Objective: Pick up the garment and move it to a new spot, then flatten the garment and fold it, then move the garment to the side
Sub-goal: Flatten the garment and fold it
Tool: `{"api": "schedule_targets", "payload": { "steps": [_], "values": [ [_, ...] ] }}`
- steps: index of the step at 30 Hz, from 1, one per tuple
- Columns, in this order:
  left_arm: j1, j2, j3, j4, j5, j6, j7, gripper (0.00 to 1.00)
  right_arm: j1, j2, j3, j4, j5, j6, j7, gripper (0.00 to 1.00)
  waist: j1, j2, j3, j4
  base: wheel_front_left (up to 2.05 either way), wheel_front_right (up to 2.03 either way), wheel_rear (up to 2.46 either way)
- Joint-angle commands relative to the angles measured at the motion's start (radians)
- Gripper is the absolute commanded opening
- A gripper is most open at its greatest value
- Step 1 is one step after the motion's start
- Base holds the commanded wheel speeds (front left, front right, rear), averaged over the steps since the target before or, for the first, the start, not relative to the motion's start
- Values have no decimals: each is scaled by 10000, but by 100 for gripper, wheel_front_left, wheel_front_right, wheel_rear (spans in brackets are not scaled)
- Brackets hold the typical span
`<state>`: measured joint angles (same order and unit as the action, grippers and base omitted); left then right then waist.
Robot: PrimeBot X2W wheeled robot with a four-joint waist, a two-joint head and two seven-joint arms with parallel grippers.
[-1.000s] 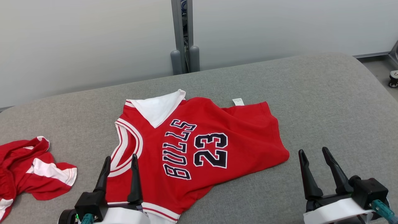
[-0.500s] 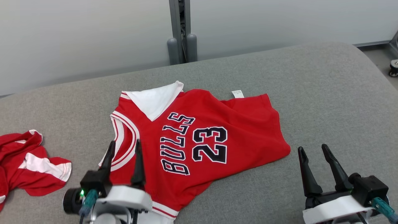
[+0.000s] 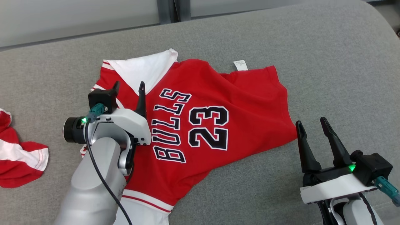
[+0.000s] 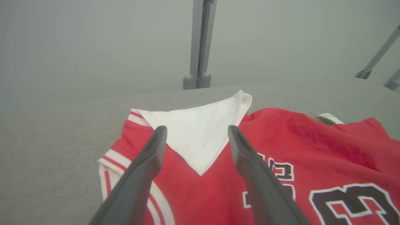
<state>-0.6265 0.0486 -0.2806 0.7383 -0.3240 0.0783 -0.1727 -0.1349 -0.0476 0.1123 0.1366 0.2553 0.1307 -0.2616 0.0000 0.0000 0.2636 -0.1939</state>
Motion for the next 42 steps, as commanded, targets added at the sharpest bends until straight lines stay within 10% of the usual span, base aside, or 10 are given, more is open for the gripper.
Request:
{"api": "schedule_targets", "payload": {
  "steps": [1,15,19,42],
  "values": [
    [-318,42,-72,315,-108,-35,99,100,-122,-55,-3,-41,100,1,-57,100,0,0,401,-202,0,0,0],
    [-1844,46,-672,2812,-664,724,699,96,-528,-55,17,-55,287,1,-57,100,0,0,958,-562,0,0,0],
    [-1989,46,-809,3111,-793,663,541,0,-557,-55,-43,-68,274,1,-59,100,0,0,983,-547,0,0,0],
    [-479,554,-1188,1447,-871,192,-921,0,-975,-53,-337,291,1,1,-57,100,0,0,522,409,0,0,0]
  ]
}}
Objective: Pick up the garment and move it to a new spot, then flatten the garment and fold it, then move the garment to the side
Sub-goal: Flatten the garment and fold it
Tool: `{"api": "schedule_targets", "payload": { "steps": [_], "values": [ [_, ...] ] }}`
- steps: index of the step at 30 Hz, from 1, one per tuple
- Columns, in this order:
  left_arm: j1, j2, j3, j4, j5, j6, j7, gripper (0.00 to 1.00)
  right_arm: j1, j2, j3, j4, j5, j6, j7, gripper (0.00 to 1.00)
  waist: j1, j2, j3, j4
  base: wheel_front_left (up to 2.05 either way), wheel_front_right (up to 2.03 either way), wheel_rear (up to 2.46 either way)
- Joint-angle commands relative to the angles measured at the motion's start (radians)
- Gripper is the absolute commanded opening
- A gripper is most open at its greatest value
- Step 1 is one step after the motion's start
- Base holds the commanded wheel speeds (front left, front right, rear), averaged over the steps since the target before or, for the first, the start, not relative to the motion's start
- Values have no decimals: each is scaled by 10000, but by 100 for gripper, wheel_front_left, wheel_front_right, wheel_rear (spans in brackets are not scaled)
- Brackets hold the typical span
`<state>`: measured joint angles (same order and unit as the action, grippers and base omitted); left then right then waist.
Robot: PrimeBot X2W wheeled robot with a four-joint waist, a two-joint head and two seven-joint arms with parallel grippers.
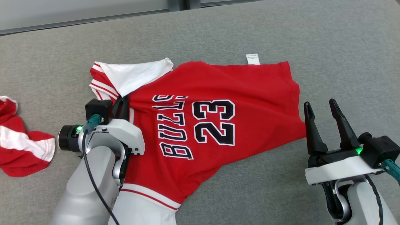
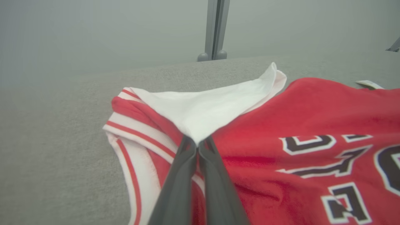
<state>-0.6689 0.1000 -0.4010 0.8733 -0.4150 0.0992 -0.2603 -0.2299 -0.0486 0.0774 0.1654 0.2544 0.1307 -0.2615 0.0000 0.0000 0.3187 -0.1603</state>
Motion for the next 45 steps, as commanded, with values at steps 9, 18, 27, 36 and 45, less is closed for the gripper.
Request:
{"api": "schedule_targets", "payload": {
  "steps": [9,18,27,36,45],
  "values": [
    [1084,456,198,-2263,-124,25,160,5,-655,-42,-230,777,-357,1,-61,100,0,0,-191,818,0,0,0],
    [1293,855,-291,-3116,450,696,1409,100,-489,-48,20,891,50,1,-59,100,0,0,-136,673,0,0,0],
    [1743,1560,-493,-4505,1223,1769,1866,100,-315,-47,-23,905,200,1,-59,100,0,0,-101,417,0,0,0],
    [2252,1812,-399,-5537,1068,2164,2423,100,-291,-47,100,923,292,1,-59,100,0,0,-113,336,0,0,0],
    [2036,1905,-309,-5226,831,2093,2695,71,-312,-49,111,876,170,1,-59,100,0,0,-61,287,0,0,0]
  ]
}}
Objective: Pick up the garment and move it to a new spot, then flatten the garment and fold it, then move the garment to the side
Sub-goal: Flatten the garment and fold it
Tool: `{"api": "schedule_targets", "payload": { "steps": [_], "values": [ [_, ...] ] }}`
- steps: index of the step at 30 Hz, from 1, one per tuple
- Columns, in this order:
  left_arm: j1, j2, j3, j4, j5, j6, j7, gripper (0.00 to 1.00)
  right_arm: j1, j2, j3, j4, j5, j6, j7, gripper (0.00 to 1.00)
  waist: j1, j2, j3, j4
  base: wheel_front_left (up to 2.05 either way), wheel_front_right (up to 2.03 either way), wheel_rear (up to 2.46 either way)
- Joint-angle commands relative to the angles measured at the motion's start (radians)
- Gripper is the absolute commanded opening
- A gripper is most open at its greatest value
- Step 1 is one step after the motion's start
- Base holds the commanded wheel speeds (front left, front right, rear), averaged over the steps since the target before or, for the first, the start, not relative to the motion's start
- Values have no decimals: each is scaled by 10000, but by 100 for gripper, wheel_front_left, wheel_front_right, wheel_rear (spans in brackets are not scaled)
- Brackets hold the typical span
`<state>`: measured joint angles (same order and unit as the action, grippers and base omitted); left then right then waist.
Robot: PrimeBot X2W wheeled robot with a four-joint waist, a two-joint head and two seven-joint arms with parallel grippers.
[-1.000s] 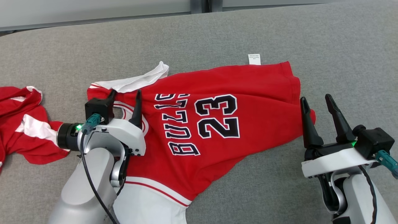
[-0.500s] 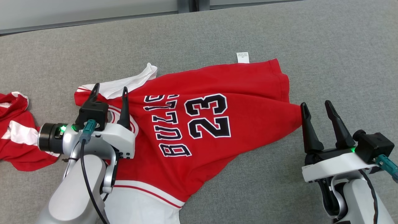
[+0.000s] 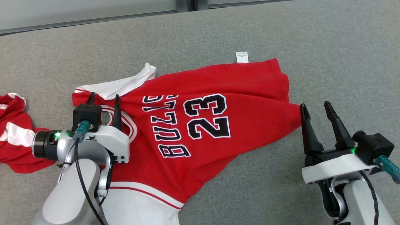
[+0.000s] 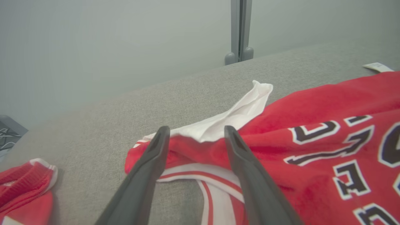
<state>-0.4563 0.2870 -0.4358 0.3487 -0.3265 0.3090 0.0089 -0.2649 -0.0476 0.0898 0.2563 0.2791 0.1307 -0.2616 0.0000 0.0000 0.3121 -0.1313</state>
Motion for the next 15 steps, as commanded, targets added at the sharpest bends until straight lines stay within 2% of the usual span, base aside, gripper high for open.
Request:
{"api": "schedule_targets", "payload": {
  "steps": [1,2,3,4,5,6,7,8,15],
  "values": [
    [-140,43,48,76,-78,-33,-2,78,40,-57,-12,-38,-91,1,-57,100,0,0,17,-10,0,0,0],
    [-192,47,48,137,-92,-65,-23,85,49,-57,-6,-41,-94,1,-57,100,0,0,26,-15,0,0,0],
    [-248,58,41,194,-81,-76,-51,86,60,-57,1,-44,-88,1,-57,100,0,0,39,-20,0,0,0],
    [-288,50,27,262,-80,-85,-84,84,70,-57,5,-46,-102,1,-57,100,0,0,50,-23,0,0,0],
    [-310,47,9,351,-76,-120,-78,49,81,-57,9,-49,-114,1,-57,100,0,0,57,-25,0,0,0],
    [-346,46,0,426,-92,-153,-107,35,97,-57,16,-66,-133,1,-57,100,0,0,63,-28,0,0,0],
    [-424,46,1,493,-87,-152,-164,15,113,-57,21,-82,-154,1,-57,100,0,0,70,-33,0,0,0],
    [-470,34,-12,551,-74,-159,-215,0,126,-58,19,-87,-170,1,-57,100,0,0,75,-36,0,0,0],
    [-402,-37,-11,474,-56,-46,-712,0,147,-57,-72,-49,-292,1,-57,100,0,0,106,67,0,0,0]
  ]
}}
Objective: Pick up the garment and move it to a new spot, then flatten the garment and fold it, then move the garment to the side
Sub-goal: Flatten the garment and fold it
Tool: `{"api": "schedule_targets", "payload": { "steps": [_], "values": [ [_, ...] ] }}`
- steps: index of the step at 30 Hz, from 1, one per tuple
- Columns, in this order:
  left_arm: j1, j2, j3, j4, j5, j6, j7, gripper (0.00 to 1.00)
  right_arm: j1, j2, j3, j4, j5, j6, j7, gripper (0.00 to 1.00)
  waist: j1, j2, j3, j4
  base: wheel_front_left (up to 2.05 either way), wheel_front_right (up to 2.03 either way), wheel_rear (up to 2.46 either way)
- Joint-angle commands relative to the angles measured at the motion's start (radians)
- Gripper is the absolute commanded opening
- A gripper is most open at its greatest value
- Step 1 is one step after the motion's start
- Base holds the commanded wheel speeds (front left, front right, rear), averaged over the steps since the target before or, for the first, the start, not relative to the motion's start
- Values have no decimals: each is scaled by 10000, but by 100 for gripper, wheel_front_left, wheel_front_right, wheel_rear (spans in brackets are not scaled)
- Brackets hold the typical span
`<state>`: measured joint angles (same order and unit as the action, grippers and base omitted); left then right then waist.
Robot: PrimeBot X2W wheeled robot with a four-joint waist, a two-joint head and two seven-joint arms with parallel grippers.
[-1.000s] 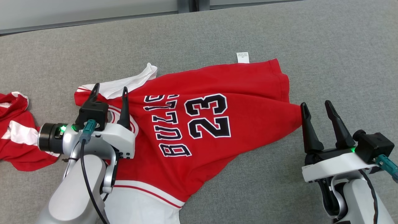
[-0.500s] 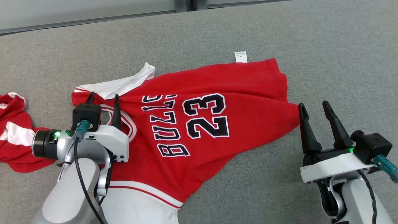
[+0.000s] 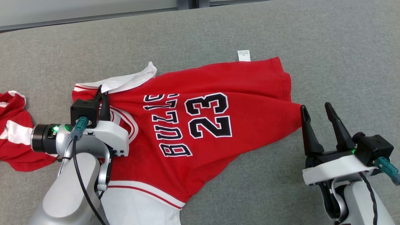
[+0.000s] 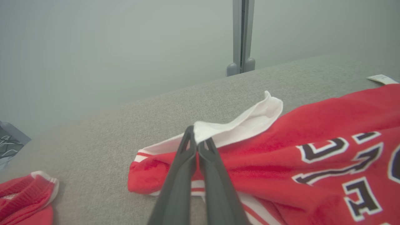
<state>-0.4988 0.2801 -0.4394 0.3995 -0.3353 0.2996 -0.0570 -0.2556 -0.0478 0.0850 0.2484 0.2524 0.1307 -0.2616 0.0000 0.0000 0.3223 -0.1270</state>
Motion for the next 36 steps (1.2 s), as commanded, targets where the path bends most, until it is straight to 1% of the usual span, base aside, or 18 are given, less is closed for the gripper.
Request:
{"api": "schedule_targets", "payload": {
  "steps": [1,4,6,9,10,14,18,23,24,26,30,36],
  "values": [
    [99,21,61,-118,-1,106,-150,0,-34,-55,-48,71,-49,1,-57,100,0,0,14,60,0,0,0],
    [252,34,121,-484,-2,219,-409,0,-514,-56,-180,331,12,1,-57,100,0,0,120,215,0,0,0],
    [349,45,82,-763,38,272,-457,0,-940,-53,-276,865,133,1,-57,100,0,0,200,357,0,0,0],
    [400,-6,-5,-1166,-27,169,-568,0,-1882,-82,-146,2227,396,1,-57,100,0,0,301,611,0,0,0],
    [397,-54,-10,-1267,-86,132,-606,0,-2249,-195,-82,2772,524,1,1,100,0,0,326,692,0,0,0],
    [365,-196,-69,-1561,-177,60,-712,0,-3806,-579,512,4498,1094,1,980,100,0,0,457,955,0,0,0],
    [274,-231,-145,-1737,-183,30,-733,0,-5179,-1012,1043,5586,1662,-1,2149,100,0,0,609,1127,0,0,0],
    [220,-162,-209,-1898,-171,30,-631,0,-6563,-1337,1436,6790,1755,1,3528,100,0,0,816,1255,0,0,0],
    [220,-162,-209,-1898,-171,30,-631,0,-6563,-1337,1436,6790,1755,1,3528,100,0,0,816,1255,0,0,0],
    [193,-156,-241,-1952,-155,33,-602,0,-6988,-1426,1559,7305,1617,-1,3962,100,0,0,888,1300,0,0,0],
    [151,-114,-310,-2042,-126,29,-523,0,-7664,-1407,1696,8072,1428,1,4412,100,0,0,979,1372,0,0,0],
    [100,-38,-338,-2103,-141,69,-429,0,-8111,-1155,2017,8830,1332,1,4741,100,0,0,997,1380,0,0,0]
  ]
}}
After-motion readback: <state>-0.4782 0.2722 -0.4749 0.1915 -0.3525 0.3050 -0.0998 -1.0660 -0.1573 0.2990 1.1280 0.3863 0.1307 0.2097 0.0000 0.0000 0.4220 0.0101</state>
